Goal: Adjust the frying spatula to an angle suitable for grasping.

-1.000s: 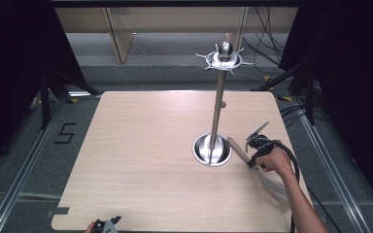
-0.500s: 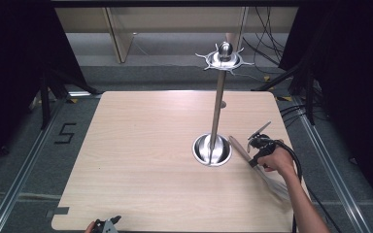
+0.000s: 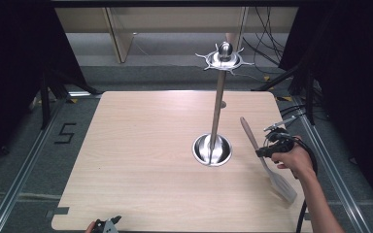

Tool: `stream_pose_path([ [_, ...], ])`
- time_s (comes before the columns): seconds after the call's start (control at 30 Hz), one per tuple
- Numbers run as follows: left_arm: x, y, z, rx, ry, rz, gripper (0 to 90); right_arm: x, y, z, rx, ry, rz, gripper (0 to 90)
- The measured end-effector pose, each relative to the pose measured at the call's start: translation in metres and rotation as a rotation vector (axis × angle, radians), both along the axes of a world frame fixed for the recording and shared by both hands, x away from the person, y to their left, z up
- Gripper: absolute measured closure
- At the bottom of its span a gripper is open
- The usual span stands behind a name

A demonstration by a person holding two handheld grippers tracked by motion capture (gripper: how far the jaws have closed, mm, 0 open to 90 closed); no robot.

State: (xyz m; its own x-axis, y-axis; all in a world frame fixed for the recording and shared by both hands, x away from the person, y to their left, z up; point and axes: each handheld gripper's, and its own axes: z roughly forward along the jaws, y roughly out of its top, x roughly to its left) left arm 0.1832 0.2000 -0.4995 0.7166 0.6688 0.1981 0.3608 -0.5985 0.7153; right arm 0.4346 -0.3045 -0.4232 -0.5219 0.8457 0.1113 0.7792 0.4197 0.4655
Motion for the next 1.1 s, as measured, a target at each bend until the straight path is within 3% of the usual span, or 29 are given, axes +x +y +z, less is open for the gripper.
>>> stream_pose_path([
  [0.1, 0.001, 0.002, 0.002, 0.019, 0.002, -0.017, 14.8, -0.006, -0.005, 0.007, 0.034, -0.09, 0.037, 77.3],
  [0.13, -0.001, 0.0, 0.0, -0.022, -0.001, 0.015, 14.8, -0.009, -0.006, 0.011, 0.044, -0.098, 0.04, 77.2],
  [0.17, 0.0, 0.001, 0.001, 0.007, 0.002, -0.001, 14.8, -0.011, -0.007, 0.014, 0.047, -0.122, 0.047, 77.2],
  [0.2, 0.0, 0.001, 0.001, 0.002, 0.003, -0.01, 14.8, -0.014, -0.006, 0.015, 0.083, -0.153, 0.028, 77.2],
  [0.27, 0.0, 0.001, 0.0, 0.008, -0.003, 0.0, 14.8, -0.017, -0.01, 0.019, 0.095, -0.196, 0.061, 77.2],
  [0.3, 0.0, 0.0, 0.0, 0.006, -0.001, 0.004, 14.8, -0.019, -0.01, 0.021, 0.127, -0.233, 0.055, 77.3],
  [0.33, 0.0, 0.001, 0.0, -0.001, 0.003, 0.001, 14.8, -0.021, -0.011, 0.023, 0.131, -0.23, 0.05, 77.2],
  [0.37, 0.001, 0.002, 0.002, 0.021, 0.005, -0.02, 14.8, -0.022, -0.012, 0.025, 0.127, -0.252, 0.068, 77.3],
  [0.4, 0.001, 0.002, 0.002, 0.022, 0.004, -0.022, 14.8, -0.026, -0.01, 0.027, 0.147, -0.237, 0.036, 77.3],
  [0.43, 0.001, 0.002, 0.002, 0.024, 0.003, -0.023, 14.8, -0.027, -0.012, 0.028, 0.132, -0.244, 0.051, 77.3],
  [0.57, 0.001, 0.002, 0.002, 0.025, 0.004, -0.024, 14.8, -0.034, -0.011, 0.032, 0.161, -0.276, 0.038, 77.3],
  [0.7, 0.001, 0.003, 0.002, 0.026, 0.004, -0.026, 14.8, -0.038, -0.011, 0.037, 0.179, -0.363, 0.052, 77.3],
  [0.73, 0.0, 0.001, 0.0, -0.015, 0.003, 0.003, 14.8, -0.04, -0.011, 0.039, 0.193, -0.377, 0.051, 77.4],
  [0.8, 0.0, 0.002, 0.0, -0.002, -0.001, 0.016, 14.8, -0.042, -0.01, 0.043, 0.22, -0.403, 0.052, 77.4],
  [0.83, 0.001, 0.003, 0.001, 0.009, 0.004, -0.007, 14.8, -0.046, -0.008, 0.046, 0.237, -0.404, 0.029, 77.4],
  [0.87, 0.001, 0.004, 0.002, 0.025, 0.004, -0.022, 14.8, -0.046, -0.009, 0.048, 0.227, -0.431, 0.043, 77.4],
  [0.9, 0.001, 0.004, 0.002, 0.023, 0.004, -0.021, 14.8, -0.049, -0.006, 0.051, 0.238, -0.447, 0.03, 77.4],
  [0.97, 0.001, 0.003, 0.001, 0.019, -0.003, -0.005, 14.8, -0.05, -0.006, 0.054, 0.23, -0.481, 0.058, 77.4],
  [1.0, 0.001, 0.001, -0.001, 0.002, -0.002, 0.011, 14.8, -0.053, -0.003, 0.056, 0.239, -0.473, 0.042, 77.4],
  [1.1, 0.001, 0.002, 0.0, 0.013, -0.006, 0.0, 14.8, -0.054, 0.004, 0.058, 0.259, -0.531, 0.048, 77.5],
])
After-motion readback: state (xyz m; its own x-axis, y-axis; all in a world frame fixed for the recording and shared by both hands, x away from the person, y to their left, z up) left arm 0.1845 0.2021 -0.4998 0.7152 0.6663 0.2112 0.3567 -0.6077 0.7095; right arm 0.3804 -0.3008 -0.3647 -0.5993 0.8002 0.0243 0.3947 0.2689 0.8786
